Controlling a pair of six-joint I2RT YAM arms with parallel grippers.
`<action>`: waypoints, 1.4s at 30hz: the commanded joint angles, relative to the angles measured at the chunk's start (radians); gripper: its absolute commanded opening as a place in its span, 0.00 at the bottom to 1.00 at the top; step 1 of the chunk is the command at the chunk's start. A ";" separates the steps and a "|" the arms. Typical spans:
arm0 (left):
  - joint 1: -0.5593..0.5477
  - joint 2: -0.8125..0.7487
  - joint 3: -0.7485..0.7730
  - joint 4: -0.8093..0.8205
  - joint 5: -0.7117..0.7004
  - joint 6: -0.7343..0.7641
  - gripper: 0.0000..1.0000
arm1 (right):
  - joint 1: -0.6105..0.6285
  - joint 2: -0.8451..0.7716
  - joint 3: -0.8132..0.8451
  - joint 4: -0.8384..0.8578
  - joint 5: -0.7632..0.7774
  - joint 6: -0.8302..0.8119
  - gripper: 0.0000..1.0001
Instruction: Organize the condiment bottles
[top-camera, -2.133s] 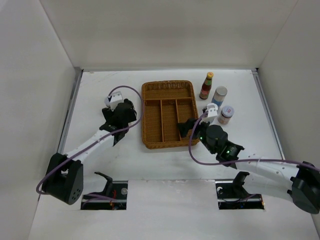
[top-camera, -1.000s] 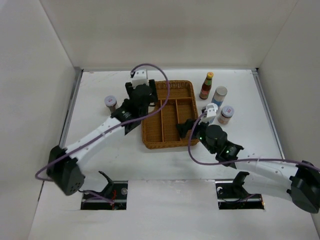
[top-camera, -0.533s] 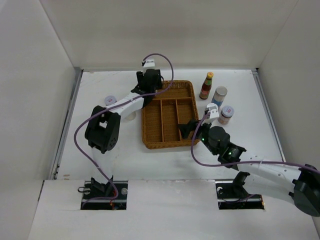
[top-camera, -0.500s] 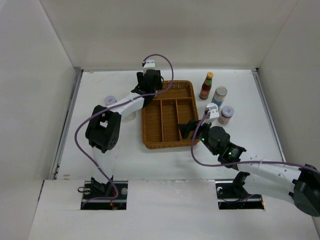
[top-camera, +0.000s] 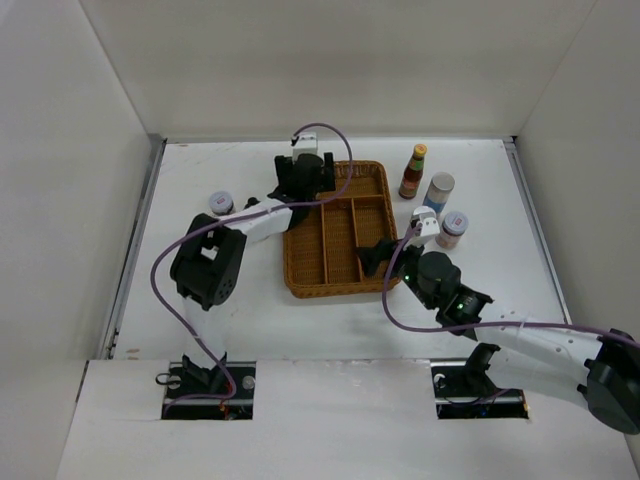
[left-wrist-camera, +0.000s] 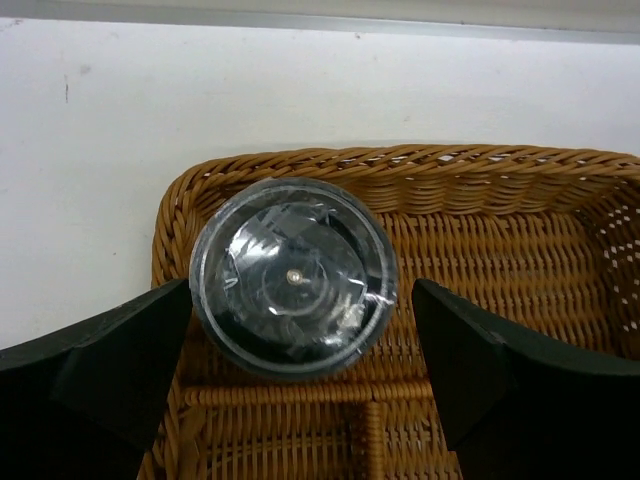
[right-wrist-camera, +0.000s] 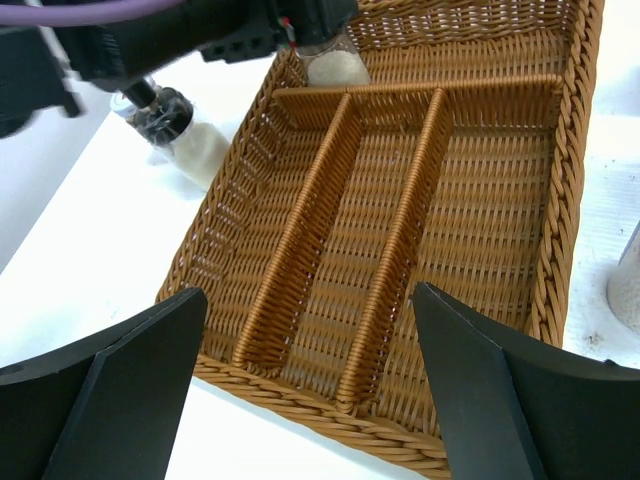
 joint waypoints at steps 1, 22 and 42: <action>-0.024 -0.203 -0.015 0.084 -0.019 0.033 0.95 | -0.007 -0.007 -0.001 0.047 0.004 0.009 0.91; 0.117 -0.535 -0.432 -0.100 -0.116 -0.074 0.87 | -0.007 0.014 0.003 0.051 -0.009 0.010 0.95; 0.124 -0.514 -0.441 -0.078 -0.176 -0.074 0.34 | -0.008 -0.001 -0.003 0.054 0.001 0.010 0.96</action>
